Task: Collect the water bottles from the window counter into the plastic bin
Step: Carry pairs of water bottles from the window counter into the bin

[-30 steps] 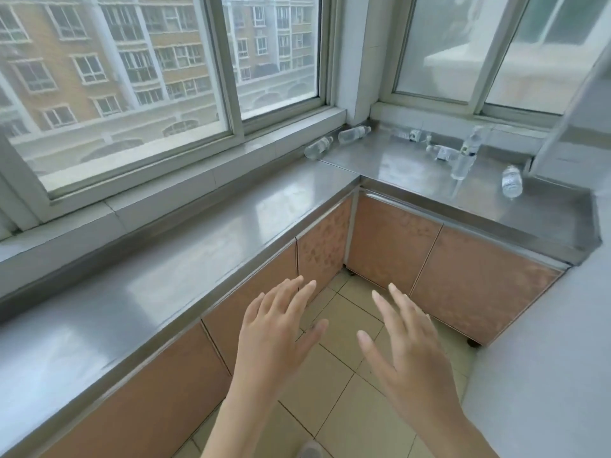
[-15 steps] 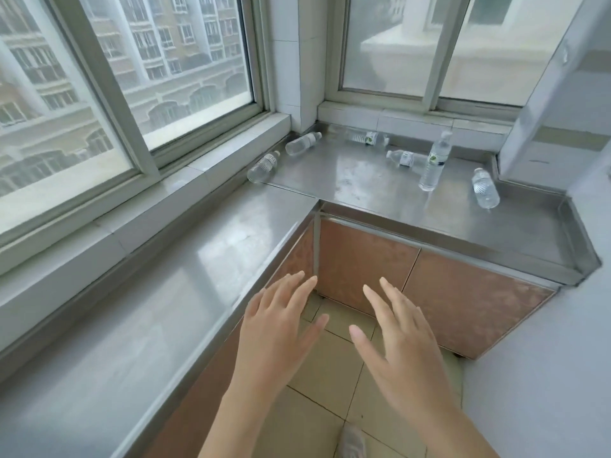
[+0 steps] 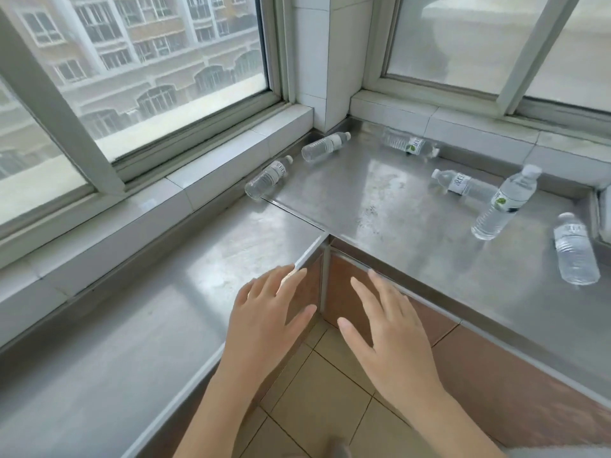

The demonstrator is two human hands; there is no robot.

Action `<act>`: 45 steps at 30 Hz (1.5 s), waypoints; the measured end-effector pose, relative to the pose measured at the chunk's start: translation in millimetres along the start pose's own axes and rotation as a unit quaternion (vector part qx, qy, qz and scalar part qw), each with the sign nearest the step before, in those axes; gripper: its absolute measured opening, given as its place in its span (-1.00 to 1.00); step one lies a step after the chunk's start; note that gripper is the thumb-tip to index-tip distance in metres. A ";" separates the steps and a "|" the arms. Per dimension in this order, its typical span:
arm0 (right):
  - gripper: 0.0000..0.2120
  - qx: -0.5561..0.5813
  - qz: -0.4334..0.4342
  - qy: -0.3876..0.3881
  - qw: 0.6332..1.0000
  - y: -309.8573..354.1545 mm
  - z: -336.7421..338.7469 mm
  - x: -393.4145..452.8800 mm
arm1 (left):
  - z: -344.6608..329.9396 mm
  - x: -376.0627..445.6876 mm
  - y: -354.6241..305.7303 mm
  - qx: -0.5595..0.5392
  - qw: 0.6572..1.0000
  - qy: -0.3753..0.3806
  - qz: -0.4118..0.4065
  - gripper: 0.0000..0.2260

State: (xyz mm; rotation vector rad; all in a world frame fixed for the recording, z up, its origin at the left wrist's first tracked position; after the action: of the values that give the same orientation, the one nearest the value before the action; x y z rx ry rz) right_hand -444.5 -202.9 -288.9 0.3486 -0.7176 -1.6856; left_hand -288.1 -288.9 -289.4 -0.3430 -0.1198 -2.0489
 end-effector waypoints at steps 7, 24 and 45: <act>-0.43 -0.008 0.021 0.024 0.999 -24.5 0.9 96.1 | -38.3 84.3 9.6 -0.009 0.999 0.019 0.040 -0.53; -0.42 -0.057 -0.013 0.083 0.995 -84.4 -67.8 372.6 | -204.5 356.4 126.6 0.042 0.986 0.097 0.128 -0.43; -0.36 -0.040 -0.022 0.185 0.982 -166.4 -208.4 651.5 | -295.4 432.7 172.9 -0.095 0.891 0.243 0.370 -0.63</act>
State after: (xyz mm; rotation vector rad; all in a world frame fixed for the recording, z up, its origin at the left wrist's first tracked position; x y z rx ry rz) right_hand -610.3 -866.7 -454.5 0.6066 -0.3675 -1.6250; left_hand -387.4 -805.6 -455.5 0.0301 0.4605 -1.3242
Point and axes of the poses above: each hand's wrist, its own x-axis towards the middle knuckle, its own z-axis out of the back of the hand, y = z × x, the point moved 8 cm from there along x, towards the middle knuckle, and after that the axes turned 14 degrees about x, right-handed, at the moved point
